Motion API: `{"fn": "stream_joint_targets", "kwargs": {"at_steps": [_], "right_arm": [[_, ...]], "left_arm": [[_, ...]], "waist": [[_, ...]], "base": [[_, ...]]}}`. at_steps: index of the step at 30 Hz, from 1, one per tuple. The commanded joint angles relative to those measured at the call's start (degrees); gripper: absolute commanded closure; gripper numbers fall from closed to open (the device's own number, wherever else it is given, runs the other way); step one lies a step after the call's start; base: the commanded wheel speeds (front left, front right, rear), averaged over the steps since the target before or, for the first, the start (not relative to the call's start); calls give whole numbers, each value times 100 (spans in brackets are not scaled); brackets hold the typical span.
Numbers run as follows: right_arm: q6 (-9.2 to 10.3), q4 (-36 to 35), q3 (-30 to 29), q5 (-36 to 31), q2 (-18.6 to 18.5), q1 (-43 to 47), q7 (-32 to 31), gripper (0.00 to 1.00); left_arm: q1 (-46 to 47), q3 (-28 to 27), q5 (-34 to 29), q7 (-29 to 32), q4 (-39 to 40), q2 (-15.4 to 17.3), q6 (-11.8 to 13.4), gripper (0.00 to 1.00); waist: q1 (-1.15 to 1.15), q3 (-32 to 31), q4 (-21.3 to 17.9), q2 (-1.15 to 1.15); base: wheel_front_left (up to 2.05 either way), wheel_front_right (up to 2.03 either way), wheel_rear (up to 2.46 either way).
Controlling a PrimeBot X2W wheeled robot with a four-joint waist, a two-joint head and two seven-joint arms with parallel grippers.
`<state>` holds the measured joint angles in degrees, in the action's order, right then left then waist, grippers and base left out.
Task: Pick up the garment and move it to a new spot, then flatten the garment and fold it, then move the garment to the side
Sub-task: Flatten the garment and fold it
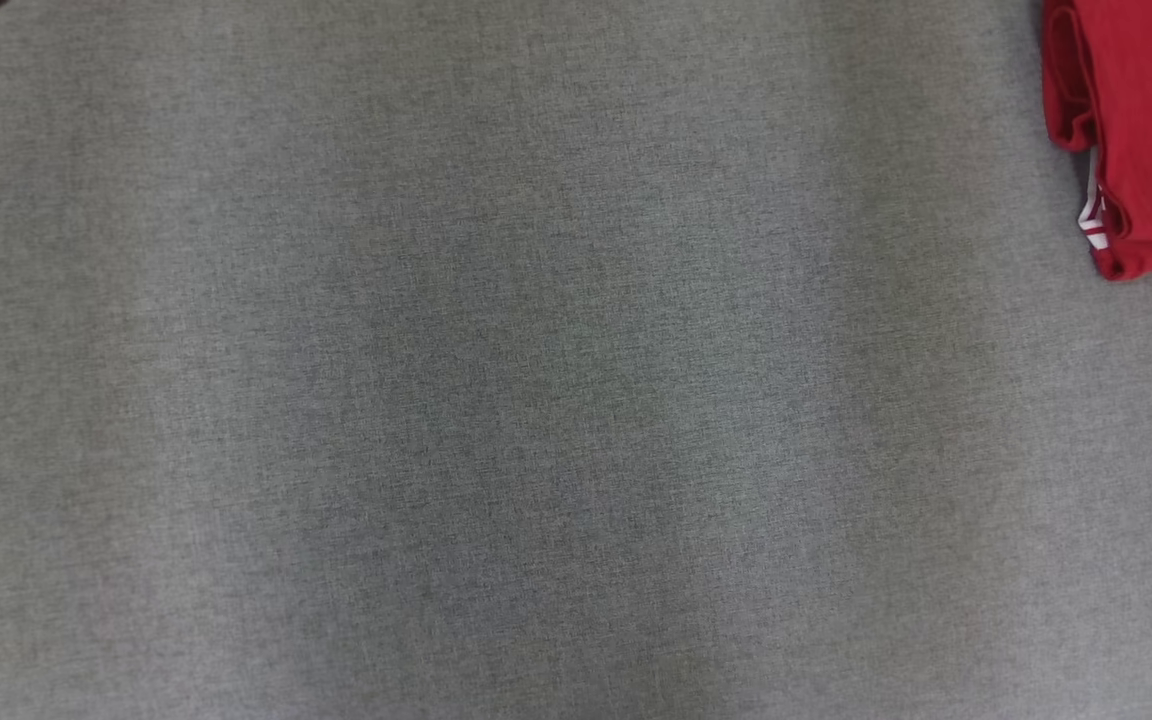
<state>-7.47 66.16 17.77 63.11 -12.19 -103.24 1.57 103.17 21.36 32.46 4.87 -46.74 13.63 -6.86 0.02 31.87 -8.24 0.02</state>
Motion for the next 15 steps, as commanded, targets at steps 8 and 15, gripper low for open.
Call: {"fn": "stream_joint_targets", "kwargs": {"at_steps": [8,15], "right_arm": [[-3,-627,414,-16,-60,1004,38,100],[-3,-1926,834,336,-328,2695,23,100]], "left_arm": [[-989,134,423,-682,-136,2,-57,100],[-2813,122,1013,-1139,768,244,-55,100]], "waist": [[-2,-420,44,-2],[-2,-995,-27,-2]], "base": [[0,0,0],[0,0,0]]}}
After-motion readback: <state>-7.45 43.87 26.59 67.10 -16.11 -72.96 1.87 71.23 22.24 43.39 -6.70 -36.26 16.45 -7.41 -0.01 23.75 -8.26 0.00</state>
